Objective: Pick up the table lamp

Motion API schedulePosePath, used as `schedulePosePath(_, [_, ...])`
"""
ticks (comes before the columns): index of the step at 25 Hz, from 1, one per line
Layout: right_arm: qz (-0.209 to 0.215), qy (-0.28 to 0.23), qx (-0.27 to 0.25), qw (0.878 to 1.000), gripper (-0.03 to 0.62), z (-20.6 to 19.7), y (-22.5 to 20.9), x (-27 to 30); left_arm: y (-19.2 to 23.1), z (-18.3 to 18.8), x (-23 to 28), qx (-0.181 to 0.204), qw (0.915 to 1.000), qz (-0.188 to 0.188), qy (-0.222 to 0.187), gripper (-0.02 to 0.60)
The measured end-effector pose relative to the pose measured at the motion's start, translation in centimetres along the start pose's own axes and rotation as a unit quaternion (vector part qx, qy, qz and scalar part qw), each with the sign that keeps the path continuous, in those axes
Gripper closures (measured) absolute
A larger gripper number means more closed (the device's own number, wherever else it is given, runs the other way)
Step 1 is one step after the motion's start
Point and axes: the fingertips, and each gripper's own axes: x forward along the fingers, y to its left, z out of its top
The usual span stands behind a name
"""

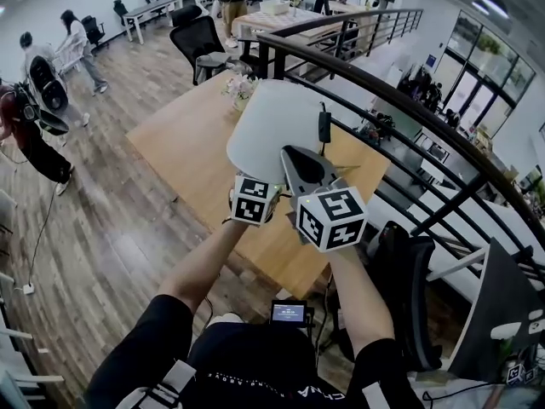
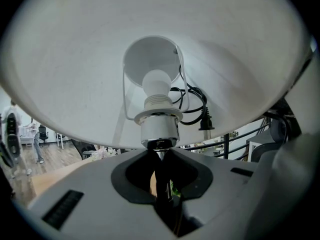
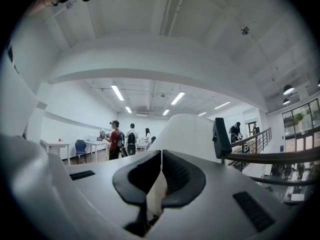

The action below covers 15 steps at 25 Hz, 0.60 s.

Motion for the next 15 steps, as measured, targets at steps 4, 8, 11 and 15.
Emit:
schedulePosePath(4, [-0.001, -0.002, -0.007, 1.0, 0.562, 0.1, 2.7, -0.9, 0.1, -0.2, -2.7, 0.002, 1.0, 0.0, -0.003, 0.506])
schedulePosePath(8, [-0.007, -0.003, -0.013, 1.0, 0.562, 0.2, 8.1, -2.6, 0.2, -0.8, -8.2, -0.005, 0.9999, -0.006, -0.009, 0.506])
schedulePosePath(11, [-0.014, 0.0, -0.013, 1.0, 0.562, 0.0, 12.5, -4.0, 0.2, -1.8, -12.7, -0.009, 0.9999, -0.012, -0.008, 0.506])
schedulePosePath(15, [-0.023, 0.012, -0.016, 1.0, 0.562, -0.1, 18.2, -5.4, 0.7, -2.8, -18.4, -0.013, 0.9997, -0.019, -0.004, 0.506])
